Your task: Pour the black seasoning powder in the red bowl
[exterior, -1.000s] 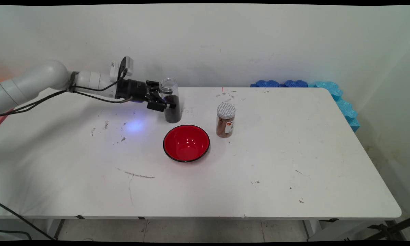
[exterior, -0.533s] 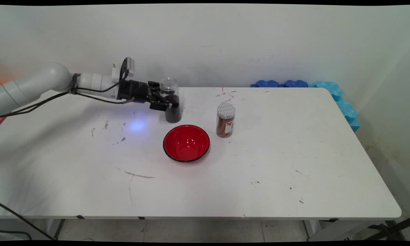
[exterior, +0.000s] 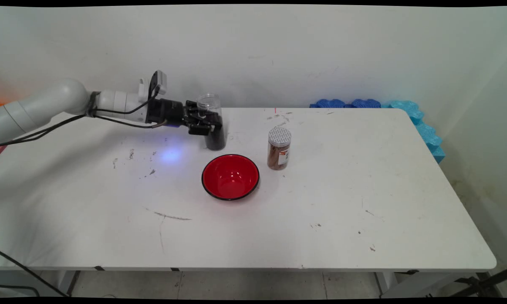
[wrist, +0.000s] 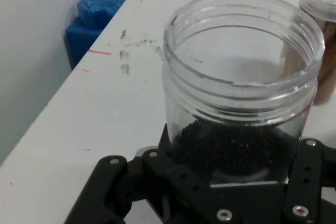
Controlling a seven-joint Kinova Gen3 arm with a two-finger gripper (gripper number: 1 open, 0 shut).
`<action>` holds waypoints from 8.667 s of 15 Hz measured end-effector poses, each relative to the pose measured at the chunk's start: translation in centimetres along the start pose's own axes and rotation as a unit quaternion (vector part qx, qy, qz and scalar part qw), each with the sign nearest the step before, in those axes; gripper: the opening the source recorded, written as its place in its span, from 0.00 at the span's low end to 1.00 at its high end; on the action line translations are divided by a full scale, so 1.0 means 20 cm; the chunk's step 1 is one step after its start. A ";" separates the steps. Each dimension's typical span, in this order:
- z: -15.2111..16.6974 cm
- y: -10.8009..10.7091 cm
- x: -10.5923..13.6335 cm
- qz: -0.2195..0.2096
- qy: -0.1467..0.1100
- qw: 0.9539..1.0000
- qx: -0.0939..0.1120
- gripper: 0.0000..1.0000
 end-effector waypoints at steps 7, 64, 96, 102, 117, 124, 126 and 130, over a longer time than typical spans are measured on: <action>0.00 0.00 0.05 0.007 0.010 1.000 0.006 0.00; 0.03 0.37 0.19 0.380 0.010 0.925 0.017 0.00; 0.08 0.50 0.18 0.636 -0.011 0.771 0.025 0.00; 0.07 0.50 0.19 0.678 -0.013 0.735 0.031 0.00; 0.06 0.51 0.23 0.743 -0.009 0.668 0.036 0.00; 0.07 0.51 0.24 0.764 -0.006 0.644 0.037 0.00; 0.07 0.52 0.25 0.769 -0.005 0.638 0.038 0.00; 0.07 0.52 0.27 0.782 -0.004 0.622 0.042 0.00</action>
